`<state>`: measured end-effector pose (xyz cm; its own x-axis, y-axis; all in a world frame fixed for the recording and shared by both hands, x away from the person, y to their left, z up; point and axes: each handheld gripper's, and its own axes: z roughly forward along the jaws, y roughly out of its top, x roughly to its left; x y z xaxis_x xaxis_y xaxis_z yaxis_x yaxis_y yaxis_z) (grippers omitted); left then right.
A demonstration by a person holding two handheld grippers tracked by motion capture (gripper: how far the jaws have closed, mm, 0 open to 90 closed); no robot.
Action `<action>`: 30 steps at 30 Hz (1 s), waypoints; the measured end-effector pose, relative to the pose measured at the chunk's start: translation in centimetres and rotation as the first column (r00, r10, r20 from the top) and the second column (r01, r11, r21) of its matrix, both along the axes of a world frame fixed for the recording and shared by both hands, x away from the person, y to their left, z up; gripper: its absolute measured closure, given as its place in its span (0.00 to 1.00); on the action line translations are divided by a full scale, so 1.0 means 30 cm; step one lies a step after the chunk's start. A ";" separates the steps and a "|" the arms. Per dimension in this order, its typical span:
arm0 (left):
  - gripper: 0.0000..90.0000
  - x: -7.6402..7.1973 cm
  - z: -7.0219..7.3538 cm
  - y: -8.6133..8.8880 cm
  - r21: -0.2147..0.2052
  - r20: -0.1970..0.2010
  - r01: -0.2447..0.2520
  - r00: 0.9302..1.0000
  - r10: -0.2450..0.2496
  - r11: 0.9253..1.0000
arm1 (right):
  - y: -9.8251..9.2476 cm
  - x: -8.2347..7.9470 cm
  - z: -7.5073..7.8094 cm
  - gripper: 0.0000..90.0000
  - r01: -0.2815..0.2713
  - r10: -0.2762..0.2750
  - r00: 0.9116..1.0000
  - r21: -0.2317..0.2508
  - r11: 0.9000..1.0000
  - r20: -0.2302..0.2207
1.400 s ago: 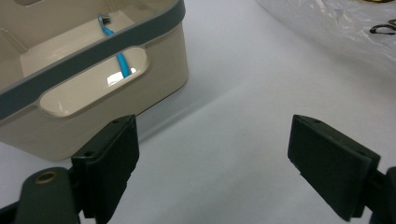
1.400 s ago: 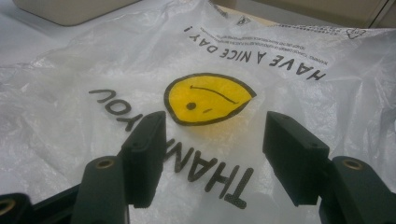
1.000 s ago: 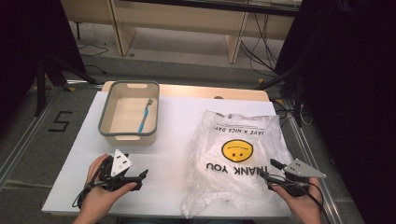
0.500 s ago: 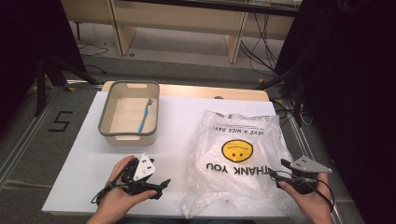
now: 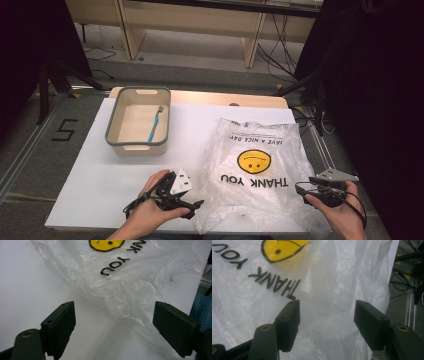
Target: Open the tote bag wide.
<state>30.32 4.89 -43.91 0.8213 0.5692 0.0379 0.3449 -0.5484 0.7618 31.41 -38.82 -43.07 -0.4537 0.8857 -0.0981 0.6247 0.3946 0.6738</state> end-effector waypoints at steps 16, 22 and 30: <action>0.38 0.013 -0.074 -0.129 0.112 -0.101 0.076 0.993 -0.065 0.991 | 0.004 0.011 -0.050 0.54 -0.030 0.013 0.986 -0.101 0.994 -0.168; 0.63 0.019 -0.107 -0.137 0.170 -0.113 0.104 0.990 -0.085 0.980 | 0.008 0.017 -0.065 0.77 -0.052 0.024 0.974 -0.118 0.992 -0.226; 0.88 0.026 -0.103 -0.124 0.192 -0.102 0.104 0.991 -0.086 0.976 | 0.021 0.025 -0.070 0.98 -0.081 0.056 0.966 -0.089 0.993 -0.251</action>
